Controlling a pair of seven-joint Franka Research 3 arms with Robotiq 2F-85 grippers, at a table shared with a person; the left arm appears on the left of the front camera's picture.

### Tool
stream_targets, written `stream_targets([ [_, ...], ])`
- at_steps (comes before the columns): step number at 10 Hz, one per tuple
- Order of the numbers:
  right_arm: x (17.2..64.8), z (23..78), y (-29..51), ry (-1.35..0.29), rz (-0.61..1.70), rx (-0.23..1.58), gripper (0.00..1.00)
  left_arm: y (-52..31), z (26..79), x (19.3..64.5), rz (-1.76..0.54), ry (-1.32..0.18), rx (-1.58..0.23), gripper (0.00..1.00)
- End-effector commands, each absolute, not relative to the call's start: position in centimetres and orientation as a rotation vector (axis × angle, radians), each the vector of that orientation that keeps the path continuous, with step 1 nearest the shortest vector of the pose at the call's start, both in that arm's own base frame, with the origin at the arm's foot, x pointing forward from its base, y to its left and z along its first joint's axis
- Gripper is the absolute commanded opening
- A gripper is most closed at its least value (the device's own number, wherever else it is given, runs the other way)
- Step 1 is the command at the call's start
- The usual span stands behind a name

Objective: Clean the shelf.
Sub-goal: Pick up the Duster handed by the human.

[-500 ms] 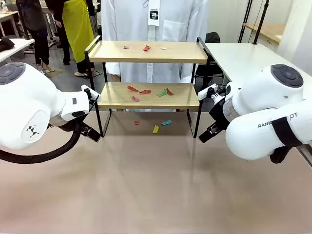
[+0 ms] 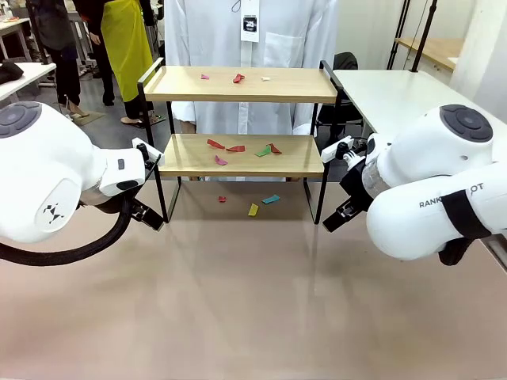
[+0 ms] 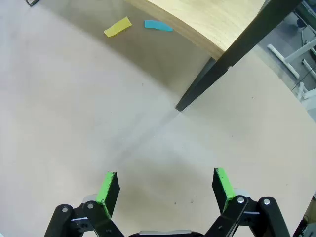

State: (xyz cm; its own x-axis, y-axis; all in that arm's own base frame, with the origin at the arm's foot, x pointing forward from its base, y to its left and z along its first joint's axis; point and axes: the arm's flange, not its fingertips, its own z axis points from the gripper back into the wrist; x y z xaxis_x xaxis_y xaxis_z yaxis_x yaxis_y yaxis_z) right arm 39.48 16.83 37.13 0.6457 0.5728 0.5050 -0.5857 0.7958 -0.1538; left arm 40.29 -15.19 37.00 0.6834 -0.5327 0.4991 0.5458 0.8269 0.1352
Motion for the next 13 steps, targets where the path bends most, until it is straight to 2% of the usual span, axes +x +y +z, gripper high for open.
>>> stream_targets([
  [1, 39.5, 37.1, 16.8, -0.566, 0.659, 0.025, 1.00, -15.2, 37.0, 40.3, -0.604, -0.552, -0.025, 1.00],
  [5, 39.5, 37.1, 16.8, -0.566, 0.659, 0.024, 1.00, -15.2, 37.0, 40.3, -0.605, -0.552, -0.025, 1.00],
  [9, 39.0, 48.6, 14.5, -0.642, 0.633, 0.090, 1.00, -12.3, 46.8, 39.0, -0.728, -0.556, -0.184, 1.00],
  [10, 38.3, 50.0, 13.2, -0.656, 0.641, 0.106, 1.00, -10.7, 48.7, 38.9, -0.779, -0.532, -0.225, 1.00],
  [13, 36.1, 54.0, 3.7, -0.740, 0.697, 0.191, 1.00, -2.7, 50.9, 39.4, -1.008, -0.539, -0.491, 1.00],
])
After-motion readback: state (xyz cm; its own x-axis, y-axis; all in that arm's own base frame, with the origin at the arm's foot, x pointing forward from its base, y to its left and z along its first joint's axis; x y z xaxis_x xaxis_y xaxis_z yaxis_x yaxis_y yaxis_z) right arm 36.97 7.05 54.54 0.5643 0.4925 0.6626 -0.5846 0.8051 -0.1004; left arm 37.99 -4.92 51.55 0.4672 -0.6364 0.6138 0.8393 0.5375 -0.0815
